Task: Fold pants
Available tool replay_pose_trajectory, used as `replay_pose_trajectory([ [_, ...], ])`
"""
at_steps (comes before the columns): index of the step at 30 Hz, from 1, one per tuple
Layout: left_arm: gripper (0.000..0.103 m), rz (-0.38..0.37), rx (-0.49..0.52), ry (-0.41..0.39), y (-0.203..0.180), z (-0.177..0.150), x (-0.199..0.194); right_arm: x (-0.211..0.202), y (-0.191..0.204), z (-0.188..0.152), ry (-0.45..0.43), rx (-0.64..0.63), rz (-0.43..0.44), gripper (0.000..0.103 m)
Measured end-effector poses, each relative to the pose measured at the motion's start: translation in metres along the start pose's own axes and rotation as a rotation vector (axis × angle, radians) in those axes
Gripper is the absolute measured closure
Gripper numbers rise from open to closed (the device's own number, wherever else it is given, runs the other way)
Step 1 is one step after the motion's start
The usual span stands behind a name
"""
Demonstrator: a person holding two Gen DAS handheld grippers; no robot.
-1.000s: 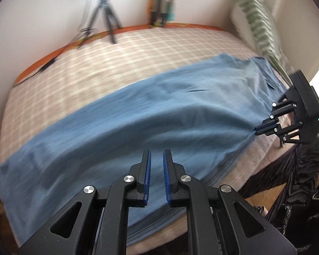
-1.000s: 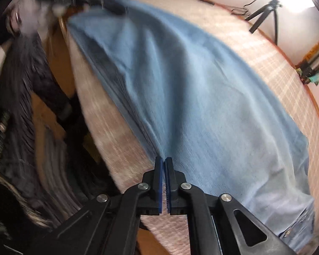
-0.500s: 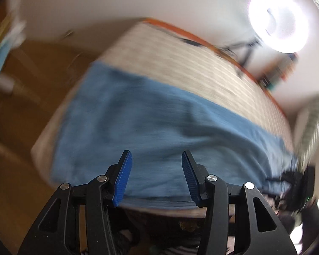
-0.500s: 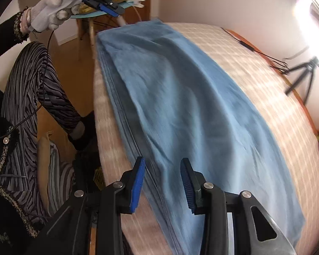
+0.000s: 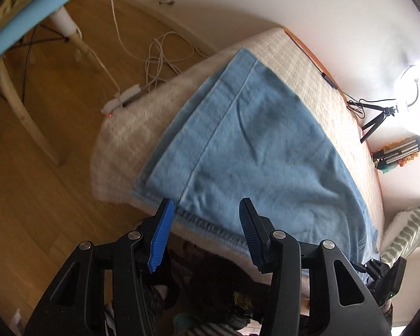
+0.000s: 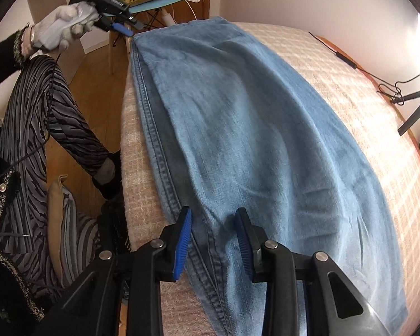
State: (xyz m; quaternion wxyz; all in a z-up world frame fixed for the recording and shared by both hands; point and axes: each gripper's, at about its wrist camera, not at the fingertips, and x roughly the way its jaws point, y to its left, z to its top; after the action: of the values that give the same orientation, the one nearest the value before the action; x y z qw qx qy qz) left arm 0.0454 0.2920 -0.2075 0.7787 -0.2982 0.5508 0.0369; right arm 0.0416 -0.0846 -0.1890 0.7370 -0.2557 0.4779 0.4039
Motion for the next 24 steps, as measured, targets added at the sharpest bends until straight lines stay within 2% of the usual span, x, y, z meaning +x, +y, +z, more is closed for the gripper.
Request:
replay_pose_trajectory([
  [7, 0.056, -0.001, -0.072, -0.038, 0.003, -0.001, 0.008, 0.002, 0.004, 0.003, 0.007, 0.002, -0.002, 0.076],
  [11, 0.058, 0.030, -0.046, -0.084, -0.004, -0.003, 0.005, 0.003, 0.008, 0.004, 0.003, -0.009, -0.020, 0.079],
  [12, 0.061, 0.047, -0.036, -0.087, -0.005, -0.003, 0.006, 0.003, 0.010, 0.004, -0.001, -0.015, -0.028, 0.079],
  [15, 0.082, 0.059, -0.037, -0.104, -0.005, -0.001, 0.004, 0.005, 0.012, 0.004, -0.015, -0.021, -0.042, 0.080],
  [18, 0.093, 0.046, -0.021, -0.125, -0.005, 0.001, 0.001, 0.006, 0.014, 0.006, -0.016, -0.020, -0.050, 0.089],
  [20, 0.095, 0.040, -0.009, -0.142, -0.007, 0.001, -0.004, 0.005, 0.014, 0.007, -0.009, -0.021, -0.058, 0.099],
  [24, 0.097, 0.034, 0.005, -0.185, -0.009, -0.001, -0.016, 0.001, 0.013, 0.010, -0.012, -0.022, -0.055, 0.102],
])
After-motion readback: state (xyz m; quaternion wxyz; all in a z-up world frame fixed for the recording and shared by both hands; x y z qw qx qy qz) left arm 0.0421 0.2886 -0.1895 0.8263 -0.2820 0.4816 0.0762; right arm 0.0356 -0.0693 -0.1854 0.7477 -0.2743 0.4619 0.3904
